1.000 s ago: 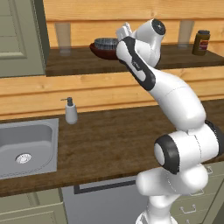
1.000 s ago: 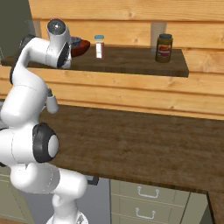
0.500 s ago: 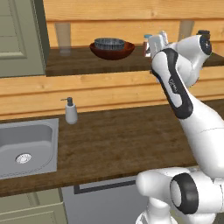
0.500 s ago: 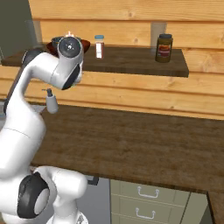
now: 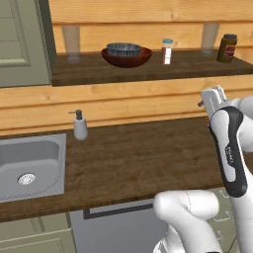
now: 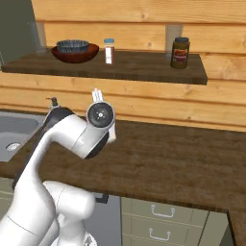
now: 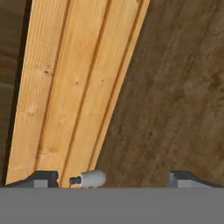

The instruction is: Pick up the bowls on the counter and stack them on top of one another in the open cabinet. Place the smaller bowl on top of the larger bowl.

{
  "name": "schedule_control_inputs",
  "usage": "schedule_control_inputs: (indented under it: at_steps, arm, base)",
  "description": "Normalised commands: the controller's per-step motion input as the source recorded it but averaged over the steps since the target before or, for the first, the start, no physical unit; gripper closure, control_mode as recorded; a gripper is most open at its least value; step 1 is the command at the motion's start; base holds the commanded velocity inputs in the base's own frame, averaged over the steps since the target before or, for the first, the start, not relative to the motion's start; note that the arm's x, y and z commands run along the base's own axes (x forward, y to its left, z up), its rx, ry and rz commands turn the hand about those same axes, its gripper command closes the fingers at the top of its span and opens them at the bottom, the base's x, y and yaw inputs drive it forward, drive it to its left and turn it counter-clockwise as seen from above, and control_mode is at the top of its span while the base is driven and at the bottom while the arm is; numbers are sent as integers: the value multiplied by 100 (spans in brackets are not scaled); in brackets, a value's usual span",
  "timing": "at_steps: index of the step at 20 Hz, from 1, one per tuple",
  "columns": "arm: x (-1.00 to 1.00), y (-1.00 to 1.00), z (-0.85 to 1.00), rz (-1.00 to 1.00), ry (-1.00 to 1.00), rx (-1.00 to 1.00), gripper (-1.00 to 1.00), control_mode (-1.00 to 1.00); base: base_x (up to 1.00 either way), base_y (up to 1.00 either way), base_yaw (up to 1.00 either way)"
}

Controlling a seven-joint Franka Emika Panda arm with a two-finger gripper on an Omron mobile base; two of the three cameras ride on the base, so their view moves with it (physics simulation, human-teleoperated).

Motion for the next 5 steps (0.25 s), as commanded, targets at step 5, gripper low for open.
schedule_control_inputs:
  at_steps: [5]
  arm:
    - [-90,-81,-92,13,-24,-20,-100,-100]
  base:
    - [0,0,0]
